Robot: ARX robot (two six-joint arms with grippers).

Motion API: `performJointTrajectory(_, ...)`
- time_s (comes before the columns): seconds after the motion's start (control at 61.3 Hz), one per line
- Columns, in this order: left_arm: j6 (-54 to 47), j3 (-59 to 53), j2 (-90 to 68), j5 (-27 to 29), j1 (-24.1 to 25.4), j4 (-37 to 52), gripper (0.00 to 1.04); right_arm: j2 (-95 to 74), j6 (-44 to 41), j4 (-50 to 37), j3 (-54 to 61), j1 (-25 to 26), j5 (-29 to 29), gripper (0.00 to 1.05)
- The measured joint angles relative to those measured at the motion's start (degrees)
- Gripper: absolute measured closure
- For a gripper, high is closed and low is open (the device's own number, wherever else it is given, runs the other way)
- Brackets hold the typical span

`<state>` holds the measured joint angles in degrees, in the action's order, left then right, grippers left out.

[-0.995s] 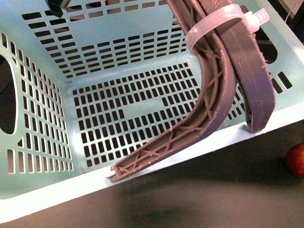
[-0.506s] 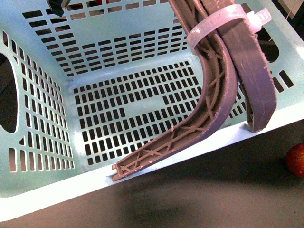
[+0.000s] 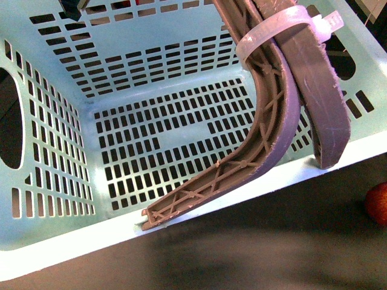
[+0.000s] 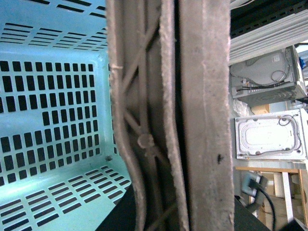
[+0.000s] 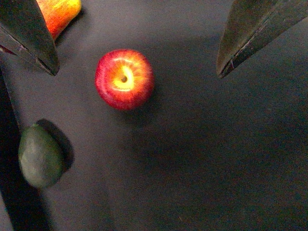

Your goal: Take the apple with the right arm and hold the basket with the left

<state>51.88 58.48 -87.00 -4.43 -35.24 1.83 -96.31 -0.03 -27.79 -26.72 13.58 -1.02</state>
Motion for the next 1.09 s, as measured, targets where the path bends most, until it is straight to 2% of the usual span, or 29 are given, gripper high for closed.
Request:
performJointTrajectory(0.098,0.0,0.0,0.0,0.0,-0.02,0.0,0.89,-11.15,-2.47,-0.98,-4.37,1.22,1.03,0.09)
performJointTrajectory(0.408,0.0,0.0,0.0,0.0,-0.02,0.0,0.89,-27.56,-8.9,-4.35,-11.65,1.88,2.99,0.09)
performJointTrajectory(1.093,0.0,0.0,0.0,0.0,-0.02,0.0,0.89,-41.7,-9.27,-0.07,-24.22,0.87,5.64,0.09)
